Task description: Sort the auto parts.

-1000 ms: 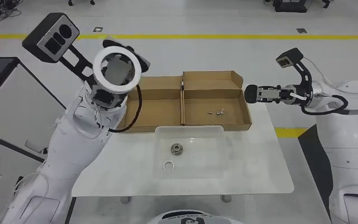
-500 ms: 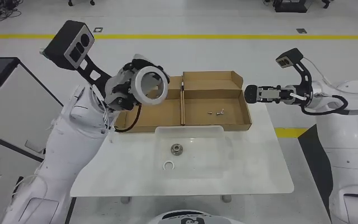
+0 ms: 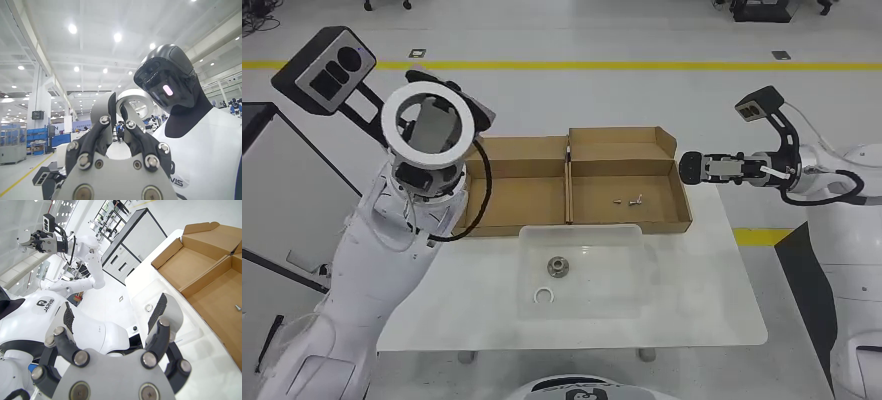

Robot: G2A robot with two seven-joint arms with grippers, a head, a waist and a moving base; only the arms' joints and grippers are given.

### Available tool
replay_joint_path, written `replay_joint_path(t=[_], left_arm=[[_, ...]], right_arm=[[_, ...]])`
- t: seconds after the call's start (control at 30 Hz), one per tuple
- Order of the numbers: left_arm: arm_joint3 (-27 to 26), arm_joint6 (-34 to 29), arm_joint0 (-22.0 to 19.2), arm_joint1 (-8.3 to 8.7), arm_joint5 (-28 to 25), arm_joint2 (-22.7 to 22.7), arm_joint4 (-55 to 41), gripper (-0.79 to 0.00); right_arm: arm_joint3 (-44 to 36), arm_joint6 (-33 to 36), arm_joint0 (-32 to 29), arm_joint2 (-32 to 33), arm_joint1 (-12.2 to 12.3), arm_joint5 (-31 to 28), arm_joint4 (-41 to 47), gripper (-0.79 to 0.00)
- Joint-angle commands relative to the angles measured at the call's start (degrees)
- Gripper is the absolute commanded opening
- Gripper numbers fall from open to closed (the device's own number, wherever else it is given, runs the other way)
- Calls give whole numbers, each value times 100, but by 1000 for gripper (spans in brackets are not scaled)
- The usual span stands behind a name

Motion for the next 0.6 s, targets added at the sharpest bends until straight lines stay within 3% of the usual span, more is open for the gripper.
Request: replay_joint_path(t=[0.0, 0.17, 0.37, 0.57], left_arm=[[0, -1, 0, 0, 0, 0, 1, -785], [19, -27, 35, 2, 111, -15, 33, -785], [145, -736, 251, 63, 1127, -254, 288, -785], [420, -978, 42, 54, 1927, -453, 465, -785]], right_arm=[[0, 0, 0, 0, 0, 0, 0, 0], [0, 0, 0, 0, 0, 0, 0, 0], [0, 0, 0, 0, 0, 0, 0, 0], [0, 0, 0, 0, 0, 0, 0, 0]])
